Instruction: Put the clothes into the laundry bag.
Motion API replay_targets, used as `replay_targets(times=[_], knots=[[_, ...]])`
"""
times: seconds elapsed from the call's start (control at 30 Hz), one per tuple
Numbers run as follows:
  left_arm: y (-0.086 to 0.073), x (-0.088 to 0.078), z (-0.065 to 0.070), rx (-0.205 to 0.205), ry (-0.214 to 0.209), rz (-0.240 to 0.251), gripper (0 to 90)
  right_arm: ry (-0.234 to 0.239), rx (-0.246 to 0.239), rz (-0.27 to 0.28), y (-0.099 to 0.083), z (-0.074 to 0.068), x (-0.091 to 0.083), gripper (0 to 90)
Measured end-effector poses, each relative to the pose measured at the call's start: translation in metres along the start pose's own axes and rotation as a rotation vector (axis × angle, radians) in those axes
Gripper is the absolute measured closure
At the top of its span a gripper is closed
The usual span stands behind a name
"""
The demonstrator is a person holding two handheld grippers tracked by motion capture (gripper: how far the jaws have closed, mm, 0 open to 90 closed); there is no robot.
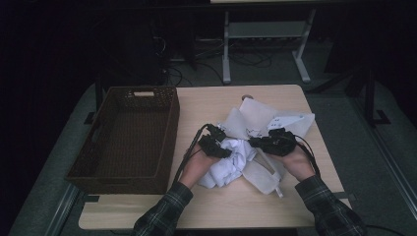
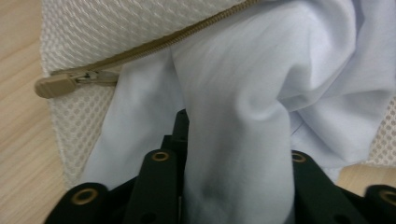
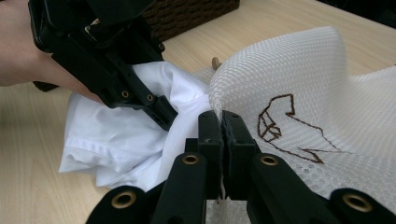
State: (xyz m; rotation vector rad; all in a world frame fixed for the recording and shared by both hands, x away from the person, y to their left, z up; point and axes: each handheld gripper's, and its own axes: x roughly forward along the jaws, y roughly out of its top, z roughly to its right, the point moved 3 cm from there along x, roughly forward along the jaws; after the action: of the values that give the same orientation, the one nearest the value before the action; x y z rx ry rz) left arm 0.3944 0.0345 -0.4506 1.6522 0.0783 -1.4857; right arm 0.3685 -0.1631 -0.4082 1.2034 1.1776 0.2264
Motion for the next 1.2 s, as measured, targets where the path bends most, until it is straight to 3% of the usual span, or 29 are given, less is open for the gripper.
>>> replay_targets(times=[0.2, 0.33, 0.4, 0.57, 0.67, 0.77, 0.8, 0.97, 1.2], knots=[[-0.005, -0.008, 0.000, 0.026, 0.006, 0.010, 38.6, -0.004, -0.002, -0.004, -0.001, 0.001, 0.001, 86.5], [-0.010, -0.017, 0.002, 0.042, 0.001, 0.027, 29.1, -0.005, -0.007, -0.011, -0.002, 0.001, 0.003, 86.5], [-0.015, -0.030, 0.003, 0.038, -0.004, 0.067, 27.6, -0.005, -0.006, -0.014, -0.003, 0.001, 0.003, 86.5], [-0.021, -0.052, 0.008, 0.051, -0.008, 0.106, 26.3, -0.007, -0.003, -0.019, -0.003, 0.001, 0.004, 86.0], [-0.028, -0.069, 0.018, 0.078, -0.030, 0.131, 26.6, -0.009, -0.004, -0.021, -0.004, 0.001, 0.005, 86.0], [-0.031, -0.074, 0.026, 0.090, -0.041, 0.144, 28.4, -0.011, -0.004, -0.024, -0.005, 0.003, 0.006, 85.9], [-0.034, -0.076, 0.034, 0.105, -0.065, 0.148, 29.2, -0.012, -0.001, -0.026, -0.006, 0.003, 0.006, 85.9], [-0.038, -0.067, 0.052, 0.153, -0.101, 0.123, 31.3, -0.012, -0.002, -0.028, -0.007, 0.004, 0.007, 85.7], [-0.045, -0.041, 0.057, 0.193, -0.086, 0.050, 32.0, -0.009, -0.003, -0.038, -0.010, 0.005, 0.007, 85.4]])
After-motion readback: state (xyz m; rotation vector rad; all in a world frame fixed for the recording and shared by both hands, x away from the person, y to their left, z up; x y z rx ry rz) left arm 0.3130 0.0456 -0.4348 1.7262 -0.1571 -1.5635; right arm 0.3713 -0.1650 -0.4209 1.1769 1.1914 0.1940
